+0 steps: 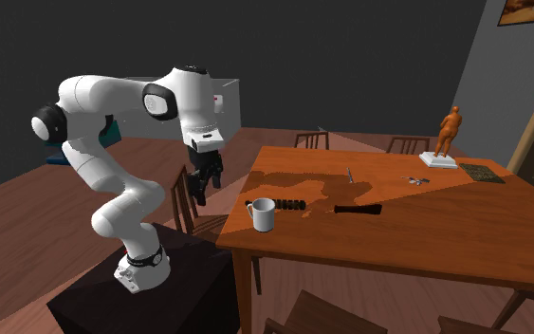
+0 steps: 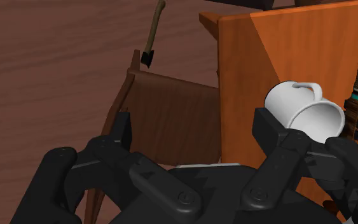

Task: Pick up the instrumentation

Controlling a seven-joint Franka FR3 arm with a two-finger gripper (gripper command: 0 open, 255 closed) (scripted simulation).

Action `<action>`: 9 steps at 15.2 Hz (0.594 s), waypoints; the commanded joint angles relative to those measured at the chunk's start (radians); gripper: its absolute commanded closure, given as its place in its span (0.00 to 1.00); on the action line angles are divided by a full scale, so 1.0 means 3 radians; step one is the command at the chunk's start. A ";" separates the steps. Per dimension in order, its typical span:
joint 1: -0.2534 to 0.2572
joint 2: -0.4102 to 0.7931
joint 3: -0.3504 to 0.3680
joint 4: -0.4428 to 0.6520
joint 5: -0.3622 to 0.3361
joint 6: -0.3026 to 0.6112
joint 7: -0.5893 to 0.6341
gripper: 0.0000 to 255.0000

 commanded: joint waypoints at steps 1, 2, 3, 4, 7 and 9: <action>0.0000 0.0000 0.0000 0.0000 0.0000 0.0000 0.0000 0.00; 0.0027 -0.0055 0.0057 -0.0100 0.0043 0.0078 0.0055 0.00; 0.0056 -0.0106 0.0115 -0.0196 0.0088 0.0156 0.0110 0.00; 0.0086 -0.0153 0.0175 -0.0289 0.0133 0.0235 0.0165 0.00; 0.0183 -0.0270 0.0365 -0.0545 0.0274 0.0480 0.0331 0.00; 0.0253 -0.0324 0.0500 -0.0697 0.0372 0.0649 0.0444 0.00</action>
